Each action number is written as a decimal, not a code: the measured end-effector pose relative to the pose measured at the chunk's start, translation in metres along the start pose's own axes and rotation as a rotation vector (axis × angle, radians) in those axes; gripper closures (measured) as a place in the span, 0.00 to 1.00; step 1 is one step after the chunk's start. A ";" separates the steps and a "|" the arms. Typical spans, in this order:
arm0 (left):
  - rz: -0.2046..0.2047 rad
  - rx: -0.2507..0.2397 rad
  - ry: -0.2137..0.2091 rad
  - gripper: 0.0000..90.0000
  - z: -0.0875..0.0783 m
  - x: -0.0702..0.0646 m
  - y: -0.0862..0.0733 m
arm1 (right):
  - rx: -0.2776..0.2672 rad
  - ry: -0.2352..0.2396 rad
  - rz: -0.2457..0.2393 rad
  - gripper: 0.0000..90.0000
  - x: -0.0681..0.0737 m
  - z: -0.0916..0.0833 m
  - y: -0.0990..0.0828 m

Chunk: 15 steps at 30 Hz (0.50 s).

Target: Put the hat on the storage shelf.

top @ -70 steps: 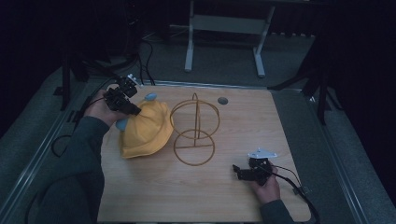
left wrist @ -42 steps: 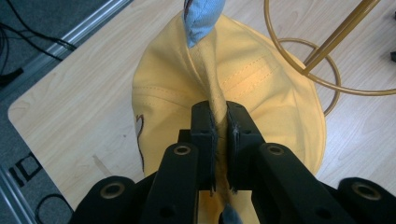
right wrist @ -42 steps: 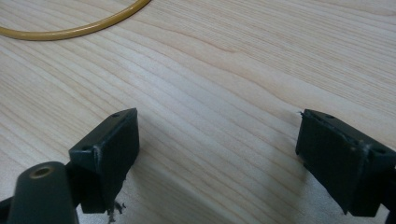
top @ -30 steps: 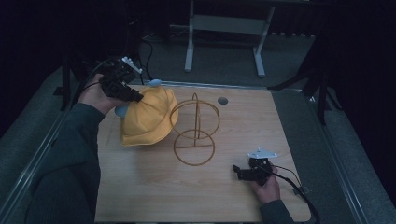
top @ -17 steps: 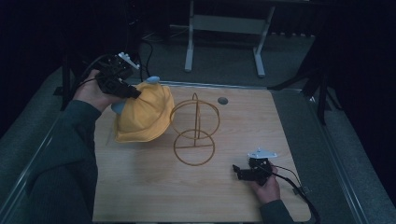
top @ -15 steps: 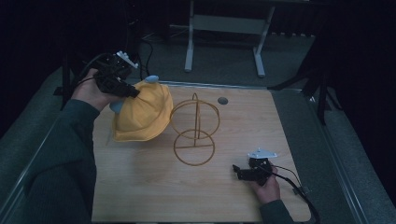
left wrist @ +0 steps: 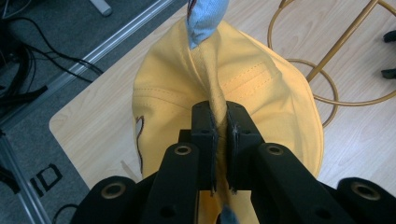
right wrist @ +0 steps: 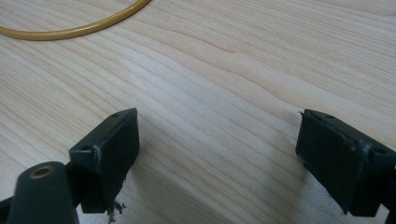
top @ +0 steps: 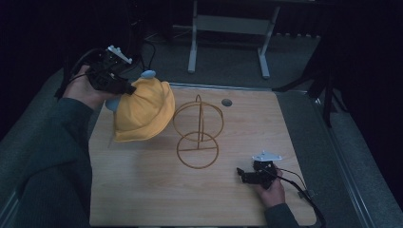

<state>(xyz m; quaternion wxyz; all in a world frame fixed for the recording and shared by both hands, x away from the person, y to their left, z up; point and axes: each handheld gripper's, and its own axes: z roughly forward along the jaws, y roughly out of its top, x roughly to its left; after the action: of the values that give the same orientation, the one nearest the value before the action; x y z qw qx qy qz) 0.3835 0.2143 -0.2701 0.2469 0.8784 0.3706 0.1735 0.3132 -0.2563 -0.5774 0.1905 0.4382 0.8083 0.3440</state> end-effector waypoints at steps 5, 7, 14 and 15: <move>0.008 -0.017 -0.015 0.93 -0.005 0.000 0.003 | 0.000 0.000 0.001 0.15 0.000 0.000 0.000; 0.010 -0.020 -0.018 0.93 -0.006 0.000 0.004 | 0.000 0.000 0.000 0.15 0.000 0.000 0.000; 0.029 -0.039 -0.020 0.93 -0.014 -0.003 0.011 | 0.000 0.001 -0.001 0.15 0.000 0.000 0.000; 0.031 -0.044 -0.024 0.93 -0.016 -0.004 0.012 | 0.000 0.001 -0.001 0.15 0.000 0.000 0.000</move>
<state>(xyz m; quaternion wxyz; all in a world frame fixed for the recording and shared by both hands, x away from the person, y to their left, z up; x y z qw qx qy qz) 0.3802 0.2087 -0.2510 0.2678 0.8804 0.3500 0.1750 0.3130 -0.2563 -0.5774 0.1904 0.4375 0.8087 0.3439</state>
